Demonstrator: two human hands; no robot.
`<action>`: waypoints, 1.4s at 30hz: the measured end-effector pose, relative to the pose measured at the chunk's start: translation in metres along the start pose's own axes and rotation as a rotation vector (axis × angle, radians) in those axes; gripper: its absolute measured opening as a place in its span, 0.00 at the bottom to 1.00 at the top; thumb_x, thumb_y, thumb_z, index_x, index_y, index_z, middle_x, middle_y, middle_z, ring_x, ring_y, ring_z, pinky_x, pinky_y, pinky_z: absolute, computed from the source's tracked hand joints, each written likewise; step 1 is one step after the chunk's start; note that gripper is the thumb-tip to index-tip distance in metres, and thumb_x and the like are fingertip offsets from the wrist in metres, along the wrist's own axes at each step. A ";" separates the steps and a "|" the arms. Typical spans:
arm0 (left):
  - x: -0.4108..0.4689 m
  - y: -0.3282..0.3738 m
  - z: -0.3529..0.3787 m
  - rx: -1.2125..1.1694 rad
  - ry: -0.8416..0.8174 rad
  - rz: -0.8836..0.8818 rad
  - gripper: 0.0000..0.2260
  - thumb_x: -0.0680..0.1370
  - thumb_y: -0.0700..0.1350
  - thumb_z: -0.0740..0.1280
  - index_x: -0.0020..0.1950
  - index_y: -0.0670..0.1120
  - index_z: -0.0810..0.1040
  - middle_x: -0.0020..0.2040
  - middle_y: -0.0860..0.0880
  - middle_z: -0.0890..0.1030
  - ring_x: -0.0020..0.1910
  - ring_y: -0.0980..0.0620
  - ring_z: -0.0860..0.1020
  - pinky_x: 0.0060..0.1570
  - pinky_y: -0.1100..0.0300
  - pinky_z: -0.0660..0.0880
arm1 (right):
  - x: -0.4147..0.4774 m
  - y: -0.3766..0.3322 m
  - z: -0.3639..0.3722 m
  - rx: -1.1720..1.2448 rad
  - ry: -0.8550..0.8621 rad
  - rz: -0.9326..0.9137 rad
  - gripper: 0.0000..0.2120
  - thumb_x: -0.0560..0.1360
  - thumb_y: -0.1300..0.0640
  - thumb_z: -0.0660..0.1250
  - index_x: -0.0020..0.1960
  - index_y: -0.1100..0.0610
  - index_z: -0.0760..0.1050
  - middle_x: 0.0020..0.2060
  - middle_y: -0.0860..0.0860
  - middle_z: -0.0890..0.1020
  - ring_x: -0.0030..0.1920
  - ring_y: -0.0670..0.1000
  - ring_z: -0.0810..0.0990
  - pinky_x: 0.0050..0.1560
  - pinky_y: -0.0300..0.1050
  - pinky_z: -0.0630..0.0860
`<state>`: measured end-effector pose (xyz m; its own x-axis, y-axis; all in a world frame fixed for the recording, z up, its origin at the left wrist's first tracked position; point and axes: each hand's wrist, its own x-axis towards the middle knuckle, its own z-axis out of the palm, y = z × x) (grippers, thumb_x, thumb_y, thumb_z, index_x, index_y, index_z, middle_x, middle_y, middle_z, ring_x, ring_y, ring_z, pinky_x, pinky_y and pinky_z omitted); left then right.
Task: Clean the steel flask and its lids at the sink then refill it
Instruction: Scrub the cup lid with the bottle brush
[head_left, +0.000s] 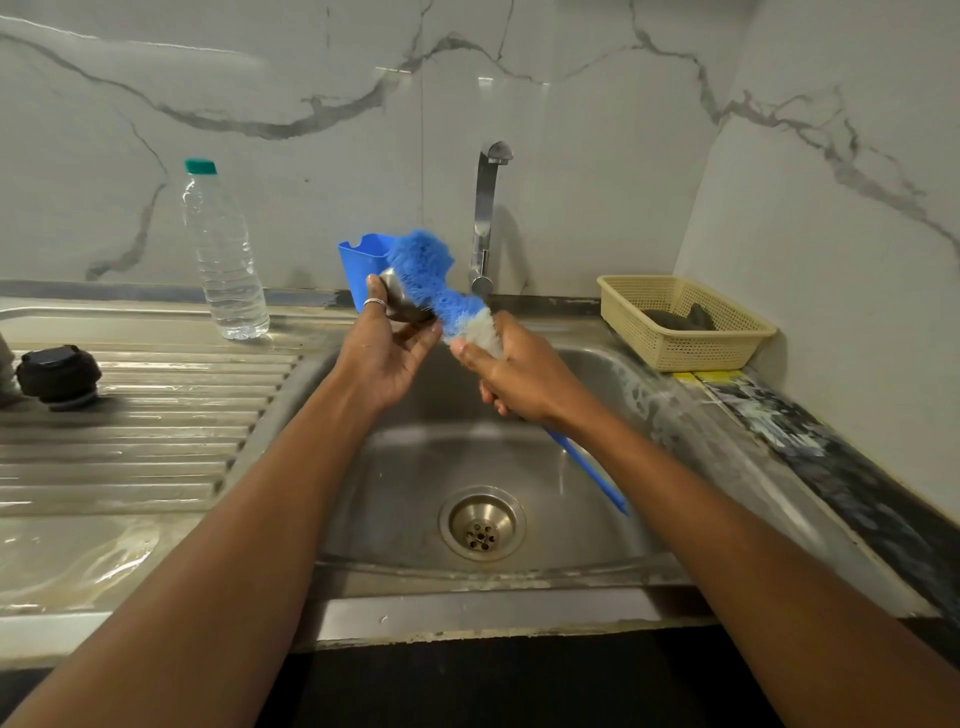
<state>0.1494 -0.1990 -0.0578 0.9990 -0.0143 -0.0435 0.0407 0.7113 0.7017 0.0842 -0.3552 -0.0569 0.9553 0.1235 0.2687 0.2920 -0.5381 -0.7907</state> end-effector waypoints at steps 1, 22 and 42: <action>-0.001 0.001 0.000 -0.006 0.007 0.009 0.18 0.85 0.58 0.56 0.54 0.45 0.76 0.46 0.42 0.85 0.48 0.46 0.85 0.58 0.51 0.82 | 0.001 -0.001 0.000 0.017 -0.014 -0.001 0.14 0.81 0.44 0.65 0.62 0.50 0.71 0.31 0.50 0.81 0.28 0.46 0.77 0.30 0.40 0.74; 0.000 0.007 -0.008 0.054 0.015 -0.111 0.14 0.78 0.51 0.63 0.57 0.45 0.78 0.51 0.44 0.83 0.39 0.49 0.80 0.36 0.60 0.77 | 0.002 -0.004 -0.020 -0.055 0.005 0.074 0.16 0.78 0.40 0.68 0.57 0.52 0.77 0.37 0.48 0.83 0.27 0.48 0.81 0.31 0.43 0.76; 0.005 -0.001 -0.010 0.289 -0.119 0.090 0.15 0.76 0.53 0.73 0.58 0.47 0.78 0.46 0.49 0.84 0.43 0.51 0.82 0.44 0.57 0.76 | -0.006 -0.004 -0.021 0.231 -0.182 0.302 0.20 0.80 0.40 0.67 0.51 0.58 0.81 0.33 0.51 0.81 0.24 0.44 0.73 0.20 0.37 0.64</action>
<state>0.1539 -0.1928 -0.0656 0.9936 -0.0544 0.0991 -0.0605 0.4844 0.8727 0.0762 -0.3711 -0.0443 0.9863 0.1452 -0.0787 -0.0189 -0.3744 -0.9271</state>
